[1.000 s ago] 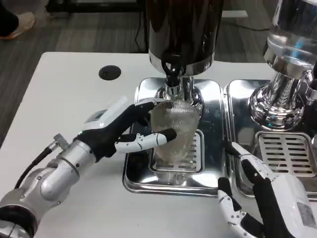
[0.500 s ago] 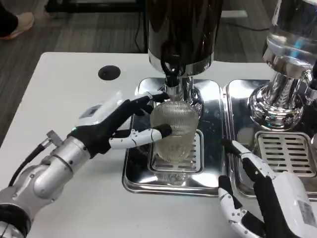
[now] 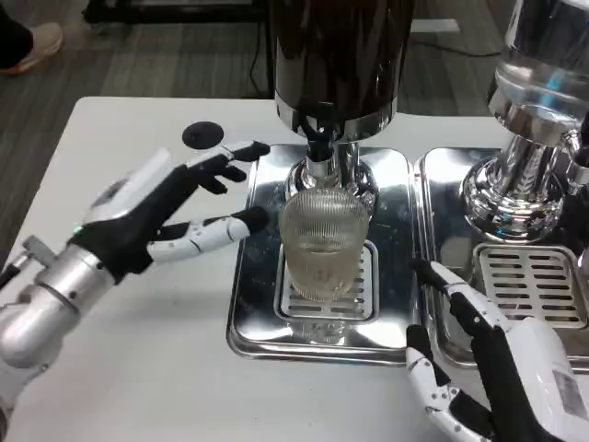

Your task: Grasp the cup under the faucet to collect the drink, then remove the cup.

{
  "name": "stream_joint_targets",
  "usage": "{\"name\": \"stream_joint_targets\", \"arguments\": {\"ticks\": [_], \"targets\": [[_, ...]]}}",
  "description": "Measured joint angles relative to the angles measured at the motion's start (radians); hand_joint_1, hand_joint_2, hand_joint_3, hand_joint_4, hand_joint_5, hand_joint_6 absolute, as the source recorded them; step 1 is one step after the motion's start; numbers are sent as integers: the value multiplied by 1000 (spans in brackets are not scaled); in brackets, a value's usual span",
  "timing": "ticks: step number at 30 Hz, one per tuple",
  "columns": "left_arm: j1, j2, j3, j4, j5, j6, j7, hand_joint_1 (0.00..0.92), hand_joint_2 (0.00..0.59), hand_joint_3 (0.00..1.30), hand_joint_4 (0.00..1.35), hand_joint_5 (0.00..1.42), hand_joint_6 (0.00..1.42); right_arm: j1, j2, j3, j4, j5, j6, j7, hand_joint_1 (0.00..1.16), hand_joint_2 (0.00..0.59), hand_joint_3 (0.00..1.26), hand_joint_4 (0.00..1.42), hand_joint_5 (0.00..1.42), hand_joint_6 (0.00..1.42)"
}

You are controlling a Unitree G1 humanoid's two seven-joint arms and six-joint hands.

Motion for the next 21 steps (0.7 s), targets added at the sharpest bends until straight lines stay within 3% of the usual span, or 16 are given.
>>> {"name": "stream_joint_targets", "arguments": {"ticks": [12, 21], "targets": [[16, 25, 92, -150, -272, -29, -331, 85, 124, 190, 154, 210, 412, -52, 0, -13, 44, 55, -3, 28, 494, 488, 205, 211, 195, 281], [19, 24, 115, -242, -350, 33, -469, 69, 122, 182, 164, 219, 393, -74, -2, -29, 61, 77, -5, 50, 494, 488, 209, 218, 195, 282]]}}
